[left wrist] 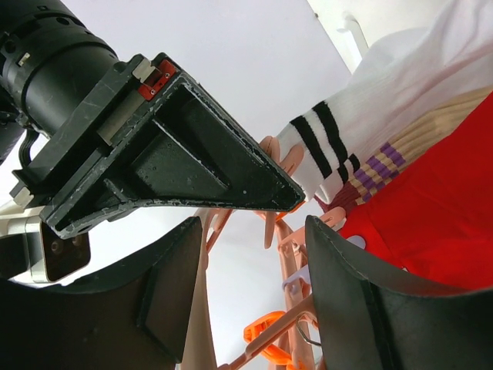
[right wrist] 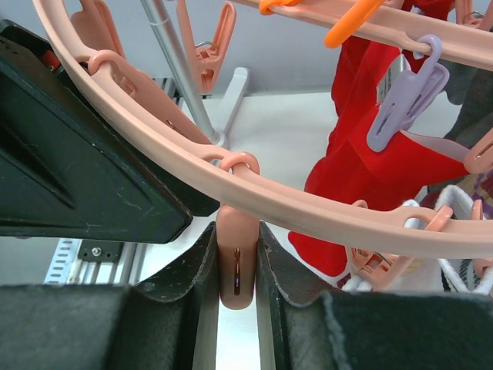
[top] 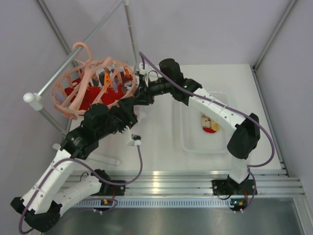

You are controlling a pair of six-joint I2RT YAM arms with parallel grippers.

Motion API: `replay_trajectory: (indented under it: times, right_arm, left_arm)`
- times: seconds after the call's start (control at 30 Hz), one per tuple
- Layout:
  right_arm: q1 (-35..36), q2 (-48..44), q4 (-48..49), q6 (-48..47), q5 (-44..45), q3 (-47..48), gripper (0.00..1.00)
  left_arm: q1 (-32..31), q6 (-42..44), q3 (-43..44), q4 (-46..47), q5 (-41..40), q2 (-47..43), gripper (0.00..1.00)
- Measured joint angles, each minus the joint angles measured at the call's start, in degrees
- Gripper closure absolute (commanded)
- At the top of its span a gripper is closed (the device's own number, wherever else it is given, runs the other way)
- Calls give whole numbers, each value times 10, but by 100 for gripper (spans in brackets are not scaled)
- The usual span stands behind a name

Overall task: Clip the socks to the hanger
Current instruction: Open the clamp at the hanger.

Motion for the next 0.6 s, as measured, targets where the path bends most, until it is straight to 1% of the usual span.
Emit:
replay_trajectory:
  times: [0.43,0.6]
  right_arm:
    - [8,0,-11,-27,32,0,100]
    - [8,0,-12,-34,39,0,100]
  left_arm:
    - [-2,0,-43,72,-36,8,40]
    - [-9,1,-51,97,-53,11,44]
